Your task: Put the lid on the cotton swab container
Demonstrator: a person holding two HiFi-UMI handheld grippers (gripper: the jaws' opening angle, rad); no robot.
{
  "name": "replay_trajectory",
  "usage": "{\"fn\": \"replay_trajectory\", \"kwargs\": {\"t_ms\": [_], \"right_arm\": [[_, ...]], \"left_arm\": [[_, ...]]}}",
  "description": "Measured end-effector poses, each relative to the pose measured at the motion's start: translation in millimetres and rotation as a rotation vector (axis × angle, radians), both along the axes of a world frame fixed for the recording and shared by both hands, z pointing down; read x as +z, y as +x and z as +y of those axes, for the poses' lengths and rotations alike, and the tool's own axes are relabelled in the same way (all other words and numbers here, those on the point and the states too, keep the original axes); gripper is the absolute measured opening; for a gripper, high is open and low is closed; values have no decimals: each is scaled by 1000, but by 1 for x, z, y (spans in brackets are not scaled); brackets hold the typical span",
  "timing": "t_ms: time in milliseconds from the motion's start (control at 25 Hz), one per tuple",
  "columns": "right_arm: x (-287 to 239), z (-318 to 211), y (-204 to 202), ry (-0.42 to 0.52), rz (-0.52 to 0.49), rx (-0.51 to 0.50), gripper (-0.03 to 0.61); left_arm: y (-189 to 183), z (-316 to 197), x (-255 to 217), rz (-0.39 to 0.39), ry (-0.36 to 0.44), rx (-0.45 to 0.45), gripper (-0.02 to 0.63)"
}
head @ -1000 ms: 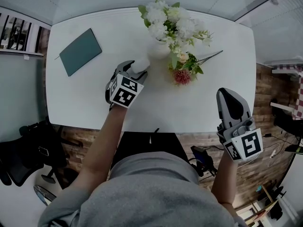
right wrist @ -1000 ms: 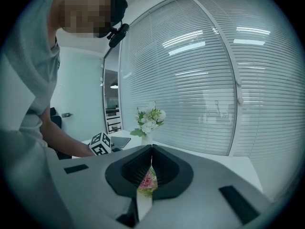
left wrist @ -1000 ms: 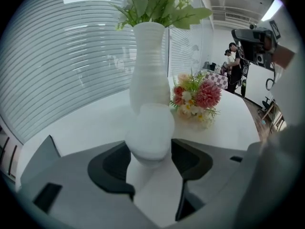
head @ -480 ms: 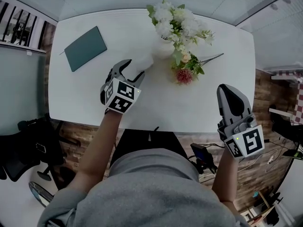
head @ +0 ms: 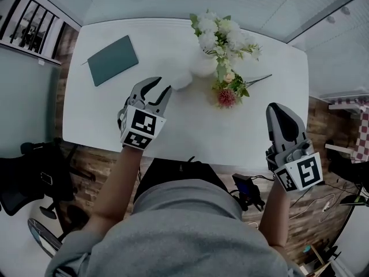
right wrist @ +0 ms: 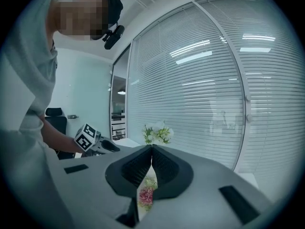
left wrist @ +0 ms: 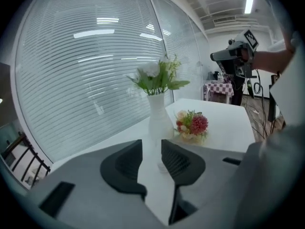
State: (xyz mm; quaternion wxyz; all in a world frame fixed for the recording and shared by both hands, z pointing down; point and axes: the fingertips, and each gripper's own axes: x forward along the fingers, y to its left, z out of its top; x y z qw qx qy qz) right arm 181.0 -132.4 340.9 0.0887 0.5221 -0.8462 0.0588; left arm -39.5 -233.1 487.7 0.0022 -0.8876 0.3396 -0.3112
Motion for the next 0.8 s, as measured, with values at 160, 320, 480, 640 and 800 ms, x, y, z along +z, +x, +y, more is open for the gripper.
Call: {"fn": "replay_trajectory", "kwargs": {"t_ms": [160, 320, 480, 640, 800], "right_arm": [[-12, 1, -3, 31, -10, -2, 26], [-22, 3, -1, 62, -19, 18, 26], [-33, 6, 2, 102, -31, 32, 26], [-44, 9, 7, 144, -39, 53, 26], [-57, 14, 12, 195, -47, 77, 26]], "left_arm": [[-7, 2, -32, 79, 53, -29, 39], [-12, 4, -60, 156, 99, -53, 9], [-18, 6, -80, 213, 138, -75, 8], [-24, 9, -102, 273, 166, -90, 6], [-25, 13, -126, 300, 202, -88, 6]]}}
